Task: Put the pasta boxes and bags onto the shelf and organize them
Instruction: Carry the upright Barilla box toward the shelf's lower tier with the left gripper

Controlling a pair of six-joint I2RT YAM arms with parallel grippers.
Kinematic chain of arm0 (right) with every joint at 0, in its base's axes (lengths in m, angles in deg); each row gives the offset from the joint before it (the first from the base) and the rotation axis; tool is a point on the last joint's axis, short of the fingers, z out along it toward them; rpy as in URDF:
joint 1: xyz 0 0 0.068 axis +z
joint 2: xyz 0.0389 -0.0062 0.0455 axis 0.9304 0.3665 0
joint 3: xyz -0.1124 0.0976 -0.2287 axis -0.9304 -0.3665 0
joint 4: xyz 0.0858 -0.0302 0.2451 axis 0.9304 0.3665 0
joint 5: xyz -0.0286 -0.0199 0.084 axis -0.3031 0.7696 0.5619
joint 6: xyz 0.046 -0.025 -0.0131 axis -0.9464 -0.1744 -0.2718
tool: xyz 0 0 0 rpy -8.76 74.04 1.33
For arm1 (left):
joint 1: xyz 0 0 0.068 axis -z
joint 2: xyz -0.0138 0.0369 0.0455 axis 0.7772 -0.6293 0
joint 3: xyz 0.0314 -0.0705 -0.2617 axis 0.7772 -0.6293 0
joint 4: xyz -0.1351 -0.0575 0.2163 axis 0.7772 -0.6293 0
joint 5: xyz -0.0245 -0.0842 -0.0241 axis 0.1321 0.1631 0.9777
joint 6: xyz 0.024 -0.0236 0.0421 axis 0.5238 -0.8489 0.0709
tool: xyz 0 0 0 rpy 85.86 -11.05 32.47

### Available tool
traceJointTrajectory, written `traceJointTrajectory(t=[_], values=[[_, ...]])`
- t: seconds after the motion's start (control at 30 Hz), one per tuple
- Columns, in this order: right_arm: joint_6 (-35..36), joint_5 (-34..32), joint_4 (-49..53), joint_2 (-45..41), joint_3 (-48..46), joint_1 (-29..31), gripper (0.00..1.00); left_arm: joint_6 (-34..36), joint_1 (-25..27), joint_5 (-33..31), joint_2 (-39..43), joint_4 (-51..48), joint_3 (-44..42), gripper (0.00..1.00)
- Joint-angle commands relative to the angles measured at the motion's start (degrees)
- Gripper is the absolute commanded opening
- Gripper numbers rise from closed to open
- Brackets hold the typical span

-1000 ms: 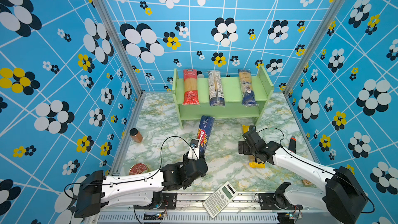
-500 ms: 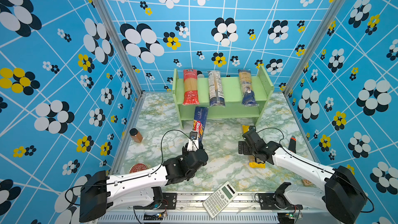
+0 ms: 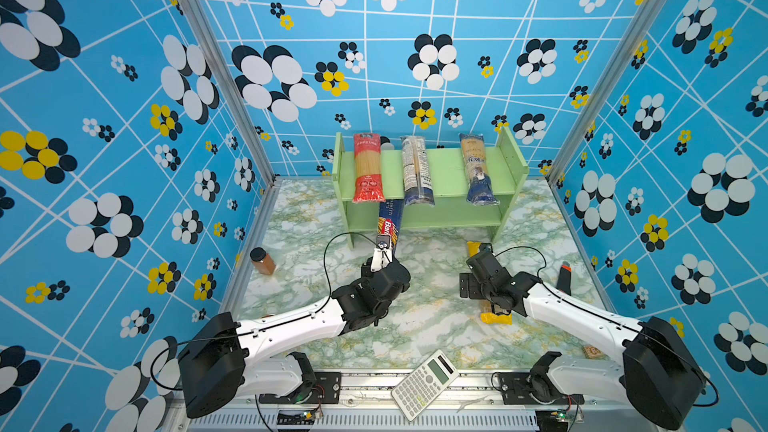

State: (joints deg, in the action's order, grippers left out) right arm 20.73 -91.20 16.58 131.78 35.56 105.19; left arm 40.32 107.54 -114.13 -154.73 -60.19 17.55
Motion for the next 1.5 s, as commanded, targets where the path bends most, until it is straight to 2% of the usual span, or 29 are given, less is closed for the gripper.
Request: traceJointTrajectory(t=[0.0,0.53,1.1,1.47], values=[[1.07,0.43,-0.63,0.74,1.94,-0.39,0.99,1.55,-1.52,-1.74,-0.45,9.85,4.34,0.0],[1.51,0.57,-0.24,0.22,1.59,-0.39,0.99,4.75,-7.46,2.21,-9.82,15.73,10.19,0.0],[1.86,-0.09,0.56,-1.43,0.82,-0.67,0.99,7.11,-10.76,5.26,-17.85,17.57,17.92,0.0],[2.18,-0.2,0.83,-1.69,0.62,-1.06,0.99,8.87,-12.27,5.28,-19.91,19.43,19.9,0.0]])
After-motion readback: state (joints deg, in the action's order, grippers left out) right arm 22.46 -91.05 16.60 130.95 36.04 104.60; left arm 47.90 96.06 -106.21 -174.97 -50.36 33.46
